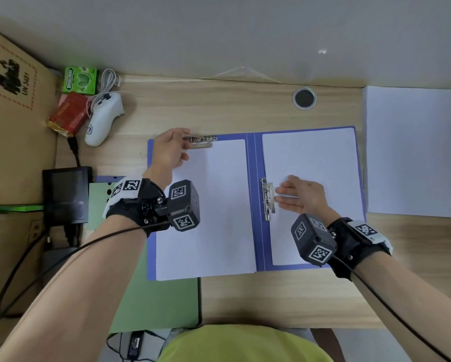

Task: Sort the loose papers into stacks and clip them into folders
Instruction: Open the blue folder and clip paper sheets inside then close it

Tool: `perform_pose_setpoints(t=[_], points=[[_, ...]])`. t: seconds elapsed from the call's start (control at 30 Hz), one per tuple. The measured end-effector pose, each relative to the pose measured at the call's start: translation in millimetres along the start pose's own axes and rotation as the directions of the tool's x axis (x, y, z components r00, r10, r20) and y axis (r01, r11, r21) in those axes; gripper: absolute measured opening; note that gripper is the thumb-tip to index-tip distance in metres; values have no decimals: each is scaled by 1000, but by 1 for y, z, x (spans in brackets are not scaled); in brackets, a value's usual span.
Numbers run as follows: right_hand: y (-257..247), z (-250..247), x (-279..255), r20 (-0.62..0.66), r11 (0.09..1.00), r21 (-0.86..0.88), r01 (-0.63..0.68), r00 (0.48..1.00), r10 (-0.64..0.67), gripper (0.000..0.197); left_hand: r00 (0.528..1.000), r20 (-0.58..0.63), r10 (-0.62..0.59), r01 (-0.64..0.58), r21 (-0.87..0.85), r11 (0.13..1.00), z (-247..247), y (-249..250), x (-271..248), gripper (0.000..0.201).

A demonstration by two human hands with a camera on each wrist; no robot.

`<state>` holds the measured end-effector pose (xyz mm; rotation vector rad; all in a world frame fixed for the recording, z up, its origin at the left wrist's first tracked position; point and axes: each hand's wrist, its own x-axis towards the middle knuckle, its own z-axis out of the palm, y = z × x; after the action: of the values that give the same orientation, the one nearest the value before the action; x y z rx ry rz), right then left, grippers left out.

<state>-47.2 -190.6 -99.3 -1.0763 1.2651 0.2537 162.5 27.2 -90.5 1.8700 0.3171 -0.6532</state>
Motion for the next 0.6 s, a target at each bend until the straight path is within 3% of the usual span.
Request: perform_pose_setpoints(t=[0.17,0.27,0.4,0.6], points=[[0,0,1,-11,1000,-14,-4,1000,3,27,985,-146,-90,108,121,987,-11,-12,14,17],[-1,1,2,-9,1000,-14,-6,1000,6,27,972,-227,-61,110,210,971,-16,-20,20,16],[-4,1,2,-3,1000,-11,-29,1000,29,26,964,-266,-7,81,267,960,-17,-21,19,19],[-3,1,0,-2,1000,-8,-17,1000,17,26,967,-253,-27,97,269,958,-20,-23,14,22]])
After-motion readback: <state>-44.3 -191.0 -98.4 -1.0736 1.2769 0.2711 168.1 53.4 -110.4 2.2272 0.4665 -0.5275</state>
